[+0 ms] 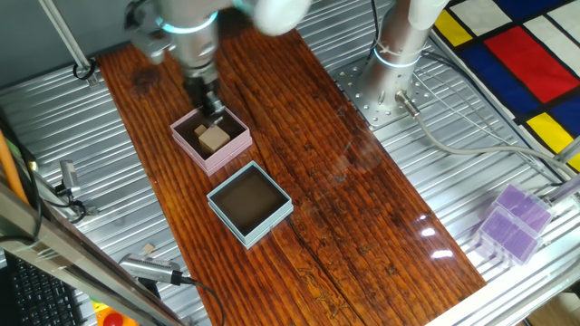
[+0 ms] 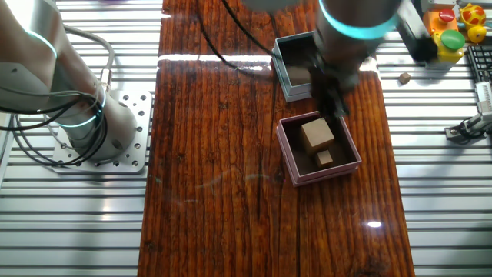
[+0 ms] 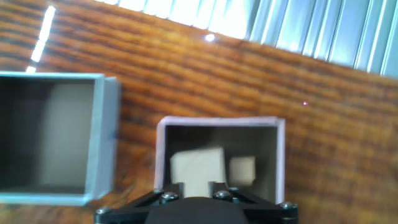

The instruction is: Move an object from one box to another

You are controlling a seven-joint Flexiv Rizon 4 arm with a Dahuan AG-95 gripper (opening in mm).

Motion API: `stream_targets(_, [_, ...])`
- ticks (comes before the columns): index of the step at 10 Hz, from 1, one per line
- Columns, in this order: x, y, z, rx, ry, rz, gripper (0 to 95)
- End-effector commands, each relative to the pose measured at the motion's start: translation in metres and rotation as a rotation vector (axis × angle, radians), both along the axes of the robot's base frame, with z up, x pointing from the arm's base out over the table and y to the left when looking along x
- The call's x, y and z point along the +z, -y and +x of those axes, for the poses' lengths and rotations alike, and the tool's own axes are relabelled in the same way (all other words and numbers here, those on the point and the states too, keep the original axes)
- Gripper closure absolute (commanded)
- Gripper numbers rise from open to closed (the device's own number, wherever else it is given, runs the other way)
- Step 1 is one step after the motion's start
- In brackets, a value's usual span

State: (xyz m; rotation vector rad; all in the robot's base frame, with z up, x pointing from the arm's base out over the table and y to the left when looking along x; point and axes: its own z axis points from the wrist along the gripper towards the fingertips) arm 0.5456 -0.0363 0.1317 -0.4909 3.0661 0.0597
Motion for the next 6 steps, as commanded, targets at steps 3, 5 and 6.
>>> stream_targets(3, [-0.011,0.005,0.002,0.017,0.006,-0.022,38.0])
stream_targets(5, [-0.017,0.004,0.002,0.028,0.005,-0.034,38.0])
stream_targets(6, [-0.020,0.004,0.001,0.036,0.005,-0.034,38.0])
